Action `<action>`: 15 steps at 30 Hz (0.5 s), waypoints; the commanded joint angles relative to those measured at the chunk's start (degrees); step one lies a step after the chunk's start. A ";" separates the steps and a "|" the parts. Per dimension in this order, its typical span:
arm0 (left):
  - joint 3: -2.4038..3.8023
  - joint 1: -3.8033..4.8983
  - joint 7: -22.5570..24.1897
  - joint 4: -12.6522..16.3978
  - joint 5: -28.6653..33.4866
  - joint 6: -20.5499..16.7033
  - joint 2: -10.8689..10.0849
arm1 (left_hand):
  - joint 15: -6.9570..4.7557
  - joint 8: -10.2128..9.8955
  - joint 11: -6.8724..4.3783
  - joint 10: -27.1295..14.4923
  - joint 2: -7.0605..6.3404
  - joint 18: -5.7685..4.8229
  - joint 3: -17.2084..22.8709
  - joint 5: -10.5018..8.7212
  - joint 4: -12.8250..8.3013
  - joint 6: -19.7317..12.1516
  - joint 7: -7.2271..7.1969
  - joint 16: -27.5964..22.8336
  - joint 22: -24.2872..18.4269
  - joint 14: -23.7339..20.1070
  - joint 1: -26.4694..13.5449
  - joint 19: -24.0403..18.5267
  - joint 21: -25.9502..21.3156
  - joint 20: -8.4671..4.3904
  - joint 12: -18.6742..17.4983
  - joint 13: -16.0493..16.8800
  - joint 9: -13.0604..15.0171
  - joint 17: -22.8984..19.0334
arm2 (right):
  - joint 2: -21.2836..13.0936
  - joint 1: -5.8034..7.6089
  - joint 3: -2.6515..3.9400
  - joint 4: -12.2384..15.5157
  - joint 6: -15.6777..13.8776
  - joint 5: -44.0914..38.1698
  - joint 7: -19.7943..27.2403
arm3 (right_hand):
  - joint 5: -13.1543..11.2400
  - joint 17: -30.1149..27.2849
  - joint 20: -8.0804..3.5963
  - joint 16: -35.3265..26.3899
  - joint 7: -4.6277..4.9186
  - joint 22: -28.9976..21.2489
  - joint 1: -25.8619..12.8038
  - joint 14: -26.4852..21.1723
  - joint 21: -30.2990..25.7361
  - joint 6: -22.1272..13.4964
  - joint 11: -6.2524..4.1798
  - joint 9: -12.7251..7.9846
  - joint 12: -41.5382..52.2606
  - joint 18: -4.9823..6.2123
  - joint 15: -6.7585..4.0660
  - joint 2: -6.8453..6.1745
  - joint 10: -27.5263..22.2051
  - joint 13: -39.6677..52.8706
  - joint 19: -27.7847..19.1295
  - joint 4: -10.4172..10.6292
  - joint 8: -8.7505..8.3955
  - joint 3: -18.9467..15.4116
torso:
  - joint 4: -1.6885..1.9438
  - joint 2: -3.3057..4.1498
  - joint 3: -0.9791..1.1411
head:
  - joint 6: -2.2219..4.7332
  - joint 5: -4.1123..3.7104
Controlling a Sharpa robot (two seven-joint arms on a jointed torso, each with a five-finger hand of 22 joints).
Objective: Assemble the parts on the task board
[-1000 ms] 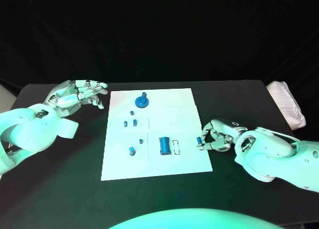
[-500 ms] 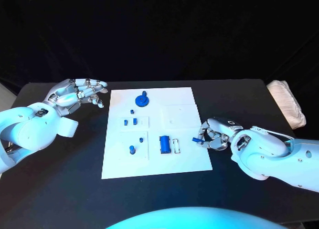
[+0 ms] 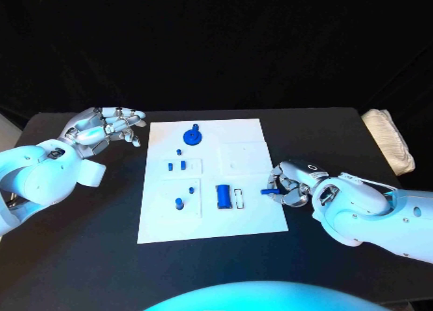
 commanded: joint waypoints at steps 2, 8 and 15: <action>0.02 0.00 0.35 0.17 0.23 1.14 0.02 | -0.02 0.34 0.07 -0.31 0.40 0.81 -0.04 0.19 0.23 -0.42 0.12 0.34 -0.09 -0.44 0.29 0.01 -0.40 0.26 0.26 -0.07 -0.09 0.08 | -0.12 -0.35 -0.26 1.03 -1.85 0.08 -0.86 | 0.86 14.55 -0.59 0.39 -0.48 11.39 -1.58 6.04 0.69 0.29 -0.43 0.47 0.54 -0.57 -0.46 0.11 2.80 11.13 3.95 -0.23 0.42 0.93 | -0.02 0.00 0.01 | -0.02 0.13; 0.02 0.00 0.33 0.15 0.23 1.13 0.05 | -0.02 0.34 0.07 -0.31 0.40 0.81 -0.04 0.19 0.23 -0.42 0.12 0.34 -0.09 -0.44 0.29 0.01 -0.40 0.26 0.26 -0.07 -0.09 0.08 | -0.60 0.23 -0.22 3.17 -4.76 0.88 -0.63 | 0.84 14.91 -0.69 0.65 -0.62 11.77 -3.25 6.13 1.66 0.42 -0.55 0.83 1.09 -0.75 -0.57 -0.46 3.09 11.40 4.17 -0.39 0.87 1.51 | -0.02 -0.07 -0.06 | 0.06 0.03; 0.02 0.00 0.31 0.13 0.23 1.13 0.12 | -0.02 0.34 0.07 -0.31 0.40 0.81 -0.04 0.19 0.23 -0.42 0.12 0.34 -0.09 -0.44 0.29 0.01 -0.40 0.26 0.26 -0.07 -0.09 0.08 | -0.45 1.27 -0.18 5.48 -6.77 2.62 -0.33 | 0.27 15.09 -0.76 0.77 -0.71 12.01 -4.93 6.17 2.24 0.48 -0.63 1.05 1.47 -0.86 -0.63 -0.84 3.29 11.59 4.31 -0.17 1.14 1.64 | 0.04 0.01 -0.02 | -0.02 0.14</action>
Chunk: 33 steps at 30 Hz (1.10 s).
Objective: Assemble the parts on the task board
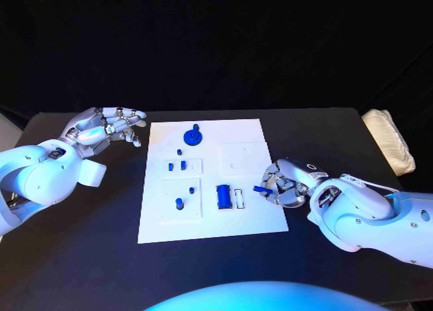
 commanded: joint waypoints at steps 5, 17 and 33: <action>0.02 0.01 0.29 0.17 0.23 1.16 0.16 | -0.02 0.38 0.07 -0.32 0.43 0.81 -0.02 0.19 0.24 -0.38 0.12 0.35 -0.09 -0.44 0.34 0.02 -0.40 0.25 0.28 -0.08 -0.08 0.09 | 2.01 0.32 0.02 0.44 -2.94 4.38 -0.08 | -0.94 15.09 -0.38 0.20 -0.76 12.22 -3.02 5.97 0.70 0.61 -0.47 0.08 0.53 -0.94 -0.46 -0.14 3.23 11.71 4.41 1.07 0.57 -0.08 | 0.04 0.07 -0.04 | -0.13 0.07; 0.02 0.01 -0.12 0.34 0.23 1.57 0.10 | -0.02 0.43 0.08 -0.32 0.50 0.81 -0.01 0.20 0.33 -0.34 0.12 0.36 -0.10 -0.44 0.32 0.03 -0.42 0.26 0.30 -0.09 -0.07 0.10 | 6.28 -0.82 0.00 -2.07 -0.96 9.28 -1.17 | 0.58 15.09 -0.46 0.20 -1.06 12.44 -8.08 5.97 1.02 1.29 -0.69 0.77 0.64 -1.00 -0.62 0.73 3.42 11.79 4.51 3.11 1.58 -1.25 | 0.04 0.12 -0.03 | -0.29 0.28; 0.02 0.02 -0.55 0.35 0.23 1.71 0.05 | -0.01 0.54 0.07 -0.33 0.83 0.80 0.09 0.30 0.58 -0.22 0.09 0.37 -0.12 -0.47 0.26 0.03 -0.46 0.27 0.33 -0.11 -0.06 0.11 | 8.11 -1.17 0.00 -4.00 -0.72 9.01 -1.71 | 0.07 15.09 -0.49 0.20 -1.37 12.46 -10.12 5.97 0.91 1.77 -0.90 1.10 1.36 -0.98 -0.71 2.22 3.74 12.16 4.51 3.44 2.16 -1.73 | 0.00 0.11 0.06 | -0.58 0.39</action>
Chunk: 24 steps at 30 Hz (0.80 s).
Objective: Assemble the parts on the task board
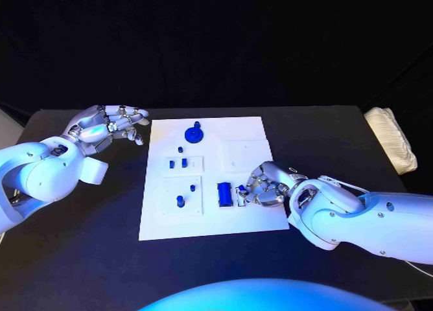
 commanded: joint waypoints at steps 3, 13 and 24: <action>0.02 0.01 0.07 0.14 0.22 1.21 0.03 | -0.01 0.33 0.07 -0.33 0.61 0.80 0.01 0.30 0.18 -0.22 0.09 0.37 -0.07 -0.47 0.04 0.03 -0.23 0.27 0.33 -0.06 -0.06 0.07 | 0.29 -0.10 0.02 -0.30 0.72 -0.10 -0.46 | -0.09 15.05 -0.50 0.21 0.10 12.49 -0.23 5.96 0.04 0.28 -0.36 -0.04 0.37 -0.98 -0.30 0.50 3.88 12.16 4.52 -0.12 0.22 -0.05 | 0.00 0.01 0.01 | -0.03 0.01; 0.02 0.01 -0.01 0.22 0.22 1.22 -0.08 | -0.01 0.33 0.07 -0.33 0.61 0.80 0.01 0.30 0.18 -0.22 0.09 0.37 -0.07 -0.47 0.04 0.03 -0.23 0.27 0.33 -0.06 -0.06 0.07 | 1.15 -0.41 0.02 -0.58 1.57 0.07 -0.46 | -0.03 15.05 -0.51 0.21 0.08 12.53 -0.25 5.96 0.17 0.29 -0.38 -0.02 0.50 -1.01 -0.33 0.54 3.92 12.22 4.54 -0.17 0.25 -0.04 | 0.03 0.00 0.02 | -0.57 0.16; 0.02 0.01 -0.05 0.26 0.21 1.24 -0.19 | -0.02 0.41 0.05 -0.37 0.70 0.81 0.07 0.35 0.25 -0.16 0.07 0.37 -0.09 -0.51 0.12 0.02 -0.26 0.27 0.34 -0.08 -0.05 0.07 | 1.56 -0.66 0.02 -0.85 3.20 0.01 -0.50 | 0.00 15.05 -0.53 0.21 0.04 12.60 -0.33 5.96 0.37 0.37 -0.42 0.04 0.68 -1.05 -0.36 0.58 3.99 12.31 4.58 -0.23 0.36 -0.06 | 0.00 -0.04 -0.05 | -0.73 0.20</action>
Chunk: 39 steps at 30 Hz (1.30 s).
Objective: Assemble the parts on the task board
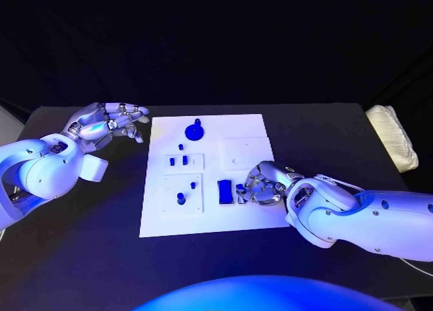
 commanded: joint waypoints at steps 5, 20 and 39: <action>0.02 0.01 0.23 0.19 0.19 1.09 0.00 | -0.02 0.22 0.05 -0.38 0.49 0.81 0.07 0.35 0.27 -0.15 0.07 0.37 -0.10 -0.51 -0.11 0.02 -0.27 0.27 0.35 -0.08 -0.05 0.09 | 0.25 -0.20 -0.07 -0.24 2.88 -1.30 -0.17 | -0.12 15.07 -0.58 0.21 0.01 12.60 -0.70 5.96 0.43 0.50 -0.38 0.06 0.53 -1.05 -0.41 0.43 4.14 12.38 4.60 -0.09 0.11 -0.27 | -0.02 0.02 -0.04 | -0.12 -0.04; 0.02 0.01 0.20 0.14 0.15 1.07 0.04 | -0.02 0.22 0.05 -0.38 0.49 0.81 0.07 0.35 0.27 -0.15 0.07 0.37 -0.10 -0.51 -0.11 0.02 -0.27 0.27 0.35 -0.08 -0.05 0.09 | 0.39 -0.21 -0.06 -0.01 2.03 -1.83 0.09 | -1.86 15.07 -0.58 0.21 0.06 12.70 -8.23 5.96 0.27 0.22 -0.32 0.26 0.26 -1.04 -0.37 0.80 4.12 12.38 4.60 0.20 0.56 -4.26 | -0.08 -0.04 0.05 | -0.30 0.16; 0.02 0.01 0.06 -0.12 0.15 1.29 0.23 | -0.02 0.22 0.05 -0.38 0.49 0.81 0.07 0.35 0.27 -0.15 0.07 0.37 -0.10 -0.51 -0.11 0.02 -0.27 0.27 0.35 -0.08 -0.05 0.09 | -1.57 -0.22 -0.05 0.11 2.36 -0.78 2.04 | -15.32 15.07 -0.60 0.21 0.07 12.65 1.95 5.96 -0.46 -0.58 -0.31 0.09 -0.57 -0.92 -0.38 0.04 3.86 12.17 4.47 -3.21 0.48 -6.64 | -0.15 -0.04 0.08 | -0.05 0.09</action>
